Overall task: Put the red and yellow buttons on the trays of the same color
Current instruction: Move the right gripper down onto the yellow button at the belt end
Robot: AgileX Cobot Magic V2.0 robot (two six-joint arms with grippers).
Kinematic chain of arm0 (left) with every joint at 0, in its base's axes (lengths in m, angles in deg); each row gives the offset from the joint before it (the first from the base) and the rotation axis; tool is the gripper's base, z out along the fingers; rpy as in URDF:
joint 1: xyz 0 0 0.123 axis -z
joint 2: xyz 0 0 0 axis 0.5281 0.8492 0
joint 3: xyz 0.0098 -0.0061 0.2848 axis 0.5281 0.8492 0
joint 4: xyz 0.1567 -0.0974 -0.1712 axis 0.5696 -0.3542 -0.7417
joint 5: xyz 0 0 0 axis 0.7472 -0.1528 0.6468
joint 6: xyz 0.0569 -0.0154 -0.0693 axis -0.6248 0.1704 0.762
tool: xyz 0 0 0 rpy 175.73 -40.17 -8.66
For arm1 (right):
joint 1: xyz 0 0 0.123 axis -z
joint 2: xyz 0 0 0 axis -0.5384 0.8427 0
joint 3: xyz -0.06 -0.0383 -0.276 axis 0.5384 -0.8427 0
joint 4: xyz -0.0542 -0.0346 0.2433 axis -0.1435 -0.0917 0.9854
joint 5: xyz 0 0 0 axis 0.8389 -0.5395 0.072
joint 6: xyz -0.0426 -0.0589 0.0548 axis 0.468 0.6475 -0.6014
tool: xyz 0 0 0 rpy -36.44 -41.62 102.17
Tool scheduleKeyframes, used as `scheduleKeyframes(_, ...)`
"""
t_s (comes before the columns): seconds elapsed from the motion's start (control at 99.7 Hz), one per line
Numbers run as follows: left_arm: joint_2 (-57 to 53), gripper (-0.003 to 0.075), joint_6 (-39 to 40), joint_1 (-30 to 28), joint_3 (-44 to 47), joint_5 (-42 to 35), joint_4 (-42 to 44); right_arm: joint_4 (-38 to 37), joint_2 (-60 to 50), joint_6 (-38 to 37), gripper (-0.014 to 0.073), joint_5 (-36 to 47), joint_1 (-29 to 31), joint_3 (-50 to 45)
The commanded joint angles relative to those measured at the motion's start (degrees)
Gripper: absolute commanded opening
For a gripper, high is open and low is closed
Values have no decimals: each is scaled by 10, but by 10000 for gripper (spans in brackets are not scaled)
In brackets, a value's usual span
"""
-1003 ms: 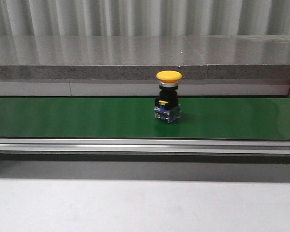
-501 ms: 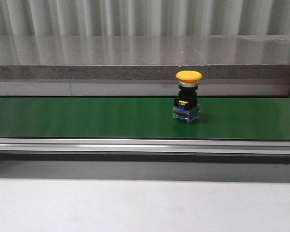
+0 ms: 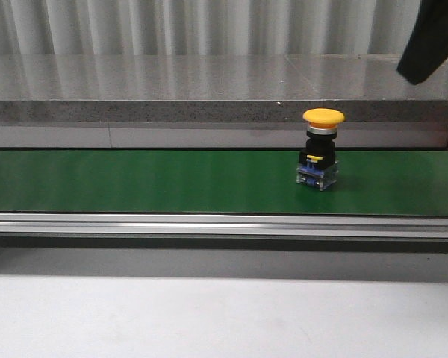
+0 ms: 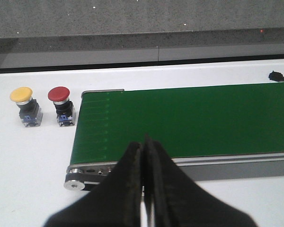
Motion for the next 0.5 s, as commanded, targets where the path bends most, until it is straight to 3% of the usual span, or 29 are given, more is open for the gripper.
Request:
scheduleKeyframes(0.0, 4, -19, -1, 5, -15, -42, 2, 14, 4, 7, 605, 39, -20, 13)
scheduleKeyframes(0.401, 4, -19, -1, 5, -15, -42, 2, 14, 86, 7, 602, 133, -60, 14)
scheduleKeyframes(0.491, 4, -19, -1, 5, -15, -42, 2, 14, 100, 7, 562, 150, -60, 14)
